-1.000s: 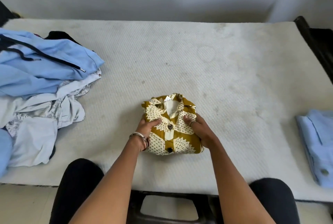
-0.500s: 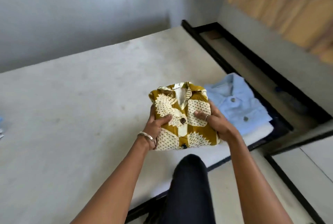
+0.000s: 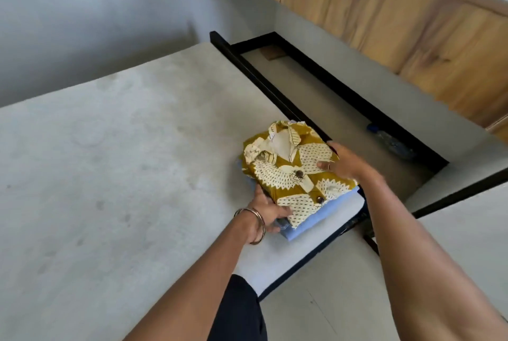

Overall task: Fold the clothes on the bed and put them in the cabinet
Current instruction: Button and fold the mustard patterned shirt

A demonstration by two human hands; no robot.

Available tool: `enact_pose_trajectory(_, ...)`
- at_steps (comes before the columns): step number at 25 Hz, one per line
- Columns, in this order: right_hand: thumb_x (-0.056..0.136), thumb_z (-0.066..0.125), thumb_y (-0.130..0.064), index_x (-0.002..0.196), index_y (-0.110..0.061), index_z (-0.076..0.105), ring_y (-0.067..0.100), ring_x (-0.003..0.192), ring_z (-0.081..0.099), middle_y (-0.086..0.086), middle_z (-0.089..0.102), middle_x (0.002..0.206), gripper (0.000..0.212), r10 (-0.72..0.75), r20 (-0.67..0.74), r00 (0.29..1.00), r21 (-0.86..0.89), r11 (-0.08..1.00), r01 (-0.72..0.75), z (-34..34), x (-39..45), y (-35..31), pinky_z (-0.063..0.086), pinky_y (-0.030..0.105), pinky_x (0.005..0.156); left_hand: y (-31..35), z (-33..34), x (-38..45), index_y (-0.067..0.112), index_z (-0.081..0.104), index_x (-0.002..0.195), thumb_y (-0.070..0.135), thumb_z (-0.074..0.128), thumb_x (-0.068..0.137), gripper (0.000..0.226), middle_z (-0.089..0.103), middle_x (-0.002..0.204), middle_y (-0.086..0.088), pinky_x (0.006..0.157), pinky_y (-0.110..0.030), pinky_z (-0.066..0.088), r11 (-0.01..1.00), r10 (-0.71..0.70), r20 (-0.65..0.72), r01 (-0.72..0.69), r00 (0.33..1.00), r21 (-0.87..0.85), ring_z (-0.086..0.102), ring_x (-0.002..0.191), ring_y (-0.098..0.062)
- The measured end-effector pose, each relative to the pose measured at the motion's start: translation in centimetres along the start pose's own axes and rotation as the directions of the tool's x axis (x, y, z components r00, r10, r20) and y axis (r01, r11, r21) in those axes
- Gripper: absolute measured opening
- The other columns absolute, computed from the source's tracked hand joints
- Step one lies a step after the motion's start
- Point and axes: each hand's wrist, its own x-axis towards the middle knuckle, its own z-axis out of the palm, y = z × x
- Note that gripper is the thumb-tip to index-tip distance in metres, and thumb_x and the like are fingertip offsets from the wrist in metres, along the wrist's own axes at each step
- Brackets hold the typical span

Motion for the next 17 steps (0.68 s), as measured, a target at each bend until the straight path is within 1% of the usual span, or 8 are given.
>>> enact_pose_trajectory(2, 0.079, 0.075, -0.043, 0.146, -0.03, 0.031, 0.034, 0.134, 0.044, 0.003, 0.05, 0.144, 0.081, 0.032, -0.034, 0.999, 0.087, 0.996, -0.029, 1.5, 0.7, 2.4, 0.035, 0.059, 0.109, -1.1, -0.1, 0.6, 0.044, -0.003, 0.147, -0.006, 0.069, 0.082, 0.109, 0.056, 0.131, -0.002, 0.084, -0.047, 0.055, 0.998, 0.018, -0.021, -0.019, 1.0, -0.053, 0.056, 0.118, -0.025)
enact_pose_trajectory(4, 0.089, 0.07, -0.03, 0.143, -0.027, 0.038, 0.033, 0.133, 0.044, 0.003, 0.054, 0.137, 0.064, 0.052, -0.155, 0.987, 0.087, 0.995, -0.038, 2.1, 0.5, 2.7, 0.032, 0.059, 0.11, -1.5, -0.5, 0.5, 0.052, -0.01, 0.145, -0.007, 0.067, 0.083, 0.115, 0.054, 0.135, -0.004, 0.084, -0.047, 0.054, 0.996, 0.059, -0.024, -0.06, 0.998, -0.073, 0.054, 0.122, -0.027)
enact_pose_trajectory(9, 0.089, 0.061, -0.003, 0.143, -0.017, 0.038, 0.041, 0.137, 0.031, 0.019, 0.048, 0.138, 0.061, 0.136, -0.504, 0.853, -0.241, 0.926, -0.289, 3.4, -0.8, -0.4, 0.016, 0.061, 0.11, -1.4, 0.1, -0.1, 0.036, 0.011, 0.152, -0.006, 0.066, 0.084, 0.097, 0.061, 0.121, -0.003, 0.093, -0.049, 0.049, 0.995, 0.099, -0.016, -0.099, 0.995, 0.003, 0.058, 0.113, -0.022)
enact_pose_trajectory(11, 0.089, 0.059, -0.006, 0.141, -0.015, 0.04, 0.041, 0.136, 0.027, 0.021, 0.038, 0.144, 0.056, -0.006, -0.62, 0.784, -0.284, 0.934, -0.217, 5.0, -2.4, -3.2, 0.023, 0.057, 0.108, -1.2, 0.0, -0.5, 0.032, 0.01, 0.152, -0.004, 0.066, 0.085, 0.094, 0.061, 0.122, -0.006, 0.095, -0.05, 0.048, 0.998, 0.06, -0.033, -0.06, 0.998, 0.012, 0.058, 0.113, -0.023)
enact_pose_trajectory(12, 0.093, 0.059, -0.017, 0.143, -0.016, 0.04, 0.039, 0.137, 0.027, 0.019, 0.034, 0.149, 0.053, -0.138, -0.604, 0.785, -0.318, 0.945, -0.078, 6.2, -3.0, -3.9, 0.025, 0.055, 0.108, -1.3, -0.2, -0.8, 0.033, 0.013, 0.151, -0.002, 0.066, 0.086, 0.091, 0.063, 0.121, -0.006, 0.095, -0.049, 0.049, 0.999, 0.042, -0.048, -0.042, 0.998, 0.014, 0.06, 0.111, -0.022)
enact_pose_trajectory(14, 0.099, 0.05, -0.038, 0.151, -0.026, 0.03, 0.036, 0.145, 0.016, 0.012, 0.017, 0.161, 0.057, -0.343, -0.361, 0.867, -0.438, 0.883, 0.168, 9.5, -4.3, -3.1, 0.019, 0.055, 0.114, -1.9, -1.0, -1.5, 0.031, 0.022, 0.147, 0.001, 0.065, 0.087, 0.079, 0.064, 0.115, -0.005, 0.087, -0.045, 0.051, 1.0, 0.019, -0.084, -0.016, 0.996, 0.027, 0.063, 0.102, -0.02)
enact_pose_trajectory(16, 0.101, 0.035, -0.053, 0.155, -0.038, 0.01, 0.03, 0.151, -0.008, 0.002, -0.008, 0.165, 0.062, -0.232, -0.081, 0.969, -0.526, 0.836, 0.156, 12.2, -5.3, -0.5, 0.003, 0.057, 0.119, -2.2, -2.3, -2.6, 0.029, 0.029, 0.144, 0.006, 0.066, 0.088, 0.071, 0.064, 0.115, -0.005, 0.079, -0.04, 0.054, 0.996, 0.016, -0.112, -0.007, 0.994, 0.086, 0.065, 0.097, -0.02)
enact_pose_trajectory(17, 0.1, 0.031, -0.056, 0.155, -0.04, 0.005, 0.029, 0.15, -0.015, -0.001, -0.014, 0.164, 0.063, -0.153, -0.048, 0.987, -0.525, 0.845, 0.105, 12.8, -5.6, 0.3, -0.003, 0.058, 0.118, -2.3, -3.2, -3.2, 0.027, 0.032, 0.143, 0.008, 0.066, 0.088, 0.066, 0.064, 0.115, -0.005, 0.076, -0.038, 0.055, 0.991, 0.023, -0.127, -0.006, 0.992, 0.133, 0.067, 0.095, -0.019)
